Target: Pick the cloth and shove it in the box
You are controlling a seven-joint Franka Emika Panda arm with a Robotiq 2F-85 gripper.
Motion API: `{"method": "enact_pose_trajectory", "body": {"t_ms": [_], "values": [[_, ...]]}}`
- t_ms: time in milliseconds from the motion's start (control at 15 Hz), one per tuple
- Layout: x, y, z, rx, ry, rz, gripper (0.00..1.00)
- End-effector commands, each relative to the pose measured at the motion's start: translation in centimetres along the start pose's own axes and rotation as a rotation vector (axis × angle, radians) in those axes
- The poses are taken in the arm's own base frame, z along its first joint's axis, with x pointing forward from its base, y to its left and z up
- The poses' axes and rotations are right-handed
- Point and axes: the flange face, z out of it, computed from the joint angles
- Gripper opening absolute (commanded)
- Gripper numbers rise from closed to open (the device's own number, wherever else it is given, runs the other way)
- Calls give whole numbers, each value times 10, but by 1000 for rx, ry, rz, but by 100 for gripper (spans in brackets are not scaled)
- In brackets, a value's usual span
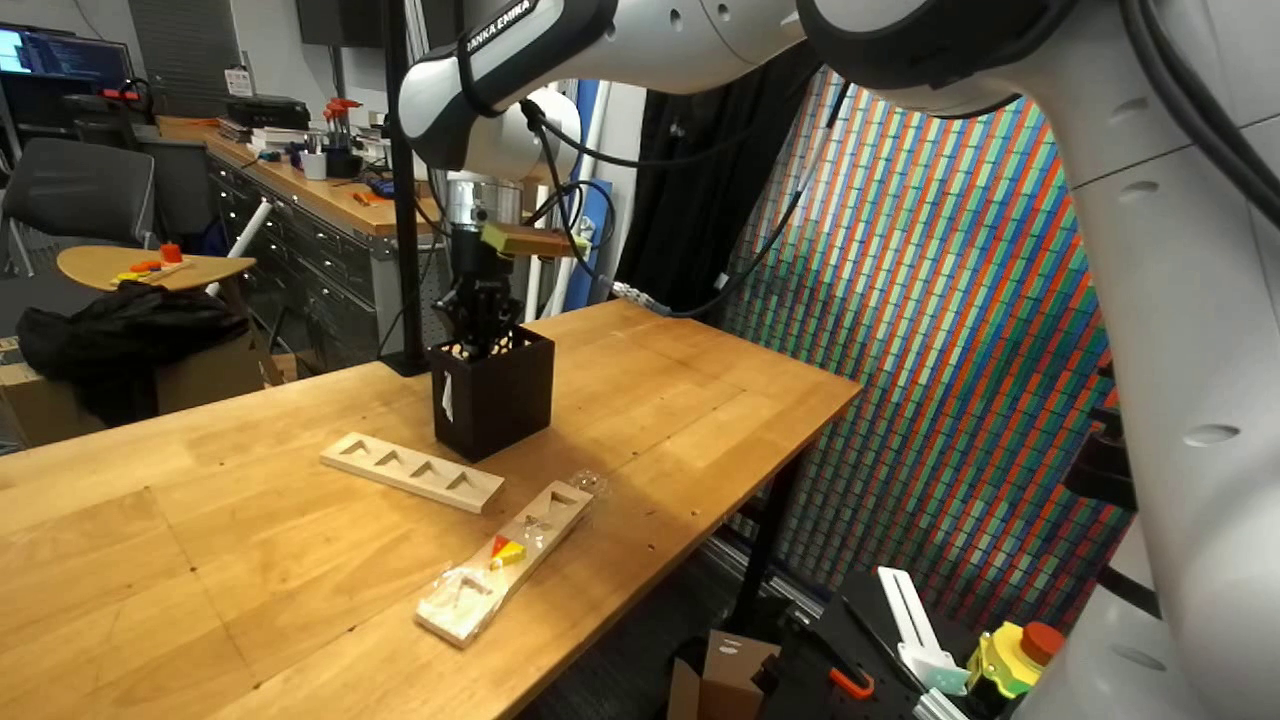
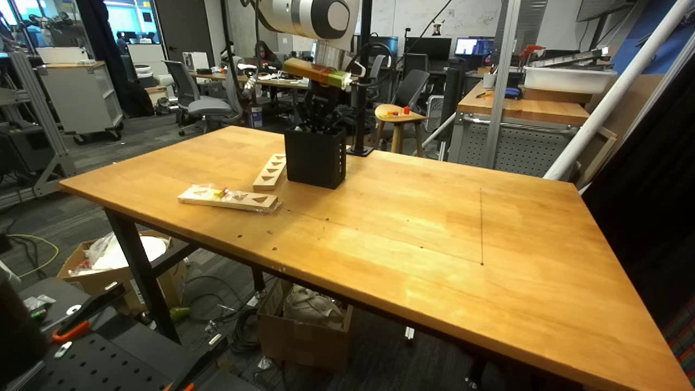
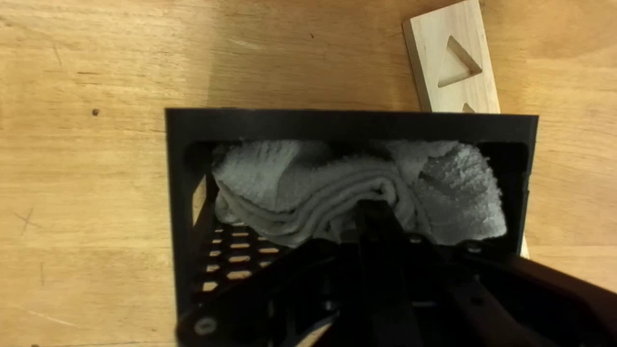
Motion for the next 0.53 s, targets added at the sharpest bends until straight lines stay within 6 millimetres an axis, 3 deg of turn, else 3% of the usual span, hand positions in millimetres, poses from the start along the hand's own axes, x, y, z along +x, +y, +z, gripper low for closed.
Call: {"method": "enact_pose_trajectory", "body": {"t_ms": [0, 467], "values": [[3, 0, 5, 23, -8, -1, 1], [6, 8, 25, 79, -17, 24, 1]]}}
